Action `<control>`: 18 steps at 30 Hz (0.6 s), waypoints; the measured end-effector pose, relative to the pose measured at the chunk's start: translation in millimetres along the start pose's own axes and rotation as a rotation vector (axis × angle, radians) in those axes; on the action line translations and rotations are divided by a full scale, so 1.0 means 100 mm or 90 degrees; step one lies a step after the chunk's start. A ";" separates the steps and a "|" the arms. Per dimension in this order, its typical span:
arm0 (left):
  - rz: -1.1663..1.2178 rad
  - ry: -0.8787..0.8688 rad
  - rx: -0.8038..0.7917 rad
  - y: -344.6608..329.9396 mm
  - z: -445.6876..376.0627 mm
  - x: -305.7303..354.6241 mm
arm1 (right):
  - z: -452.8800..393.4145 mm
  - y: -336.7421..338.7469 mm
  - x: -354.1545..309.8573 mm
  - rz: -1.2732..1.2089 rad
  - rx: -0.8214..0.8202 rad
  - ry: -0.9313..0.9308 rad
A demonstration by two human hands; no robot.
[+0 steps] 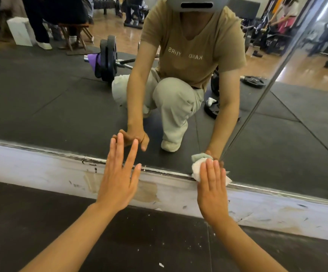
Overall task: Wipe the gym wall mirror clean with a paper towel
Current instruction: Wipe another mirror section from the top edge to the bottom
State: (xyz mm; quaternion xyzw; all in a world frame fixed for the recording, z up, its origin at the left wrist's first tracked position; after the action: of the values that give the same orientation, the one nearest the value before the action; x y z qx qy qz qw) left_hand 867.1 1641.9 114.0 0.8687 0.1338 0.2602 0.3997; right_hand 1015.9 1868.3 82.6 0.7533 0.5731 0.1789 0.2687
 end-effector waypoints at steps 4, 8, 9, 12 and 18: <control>0.002 -0.002 0.005 0.00 -0.02 0.04 | -0.51 0.13 -0.22 -0.034 0.064 -0.019; -0.010 -0.004 0.012 0.05 0.02 0.01 | -0.96 0.13 -0.68 -0.054 0.098 0.006; -0.018 -0.007 0.012 0.06 0.04 -0.01 | -1.03 0.10 -0.80 -0.049 0.092 0.026; -0.020 -0.009 0.002 0.10 0.05 -0.07 | -1.04 -0.05 -1.04 -0.019 0.072 0.104; -0.038 -0.015 -0.043 0.20 0.07 -0.10 | -0.47 -0.34 -0.90 0.140 -0.086 0.362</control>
State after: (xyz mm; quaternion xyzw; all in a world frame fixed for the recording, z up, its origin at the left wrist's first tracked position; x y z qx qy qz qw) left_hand 863.1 1620.2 122.0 0.8534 0.1464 0.2421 0.4378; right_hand 937.9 1797.8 102.3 0.7110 0.5272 0.4479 0.1265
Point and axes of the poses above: each hand's wrist, its own z-axis away from the middle knuckle, its own y-axis out of the back of the hand, x = y × z, the point moved 1 cm from there along -z, towards the middle knuckle, and after that the axes turned 9 degrees about -y, right-handed, at the moved point
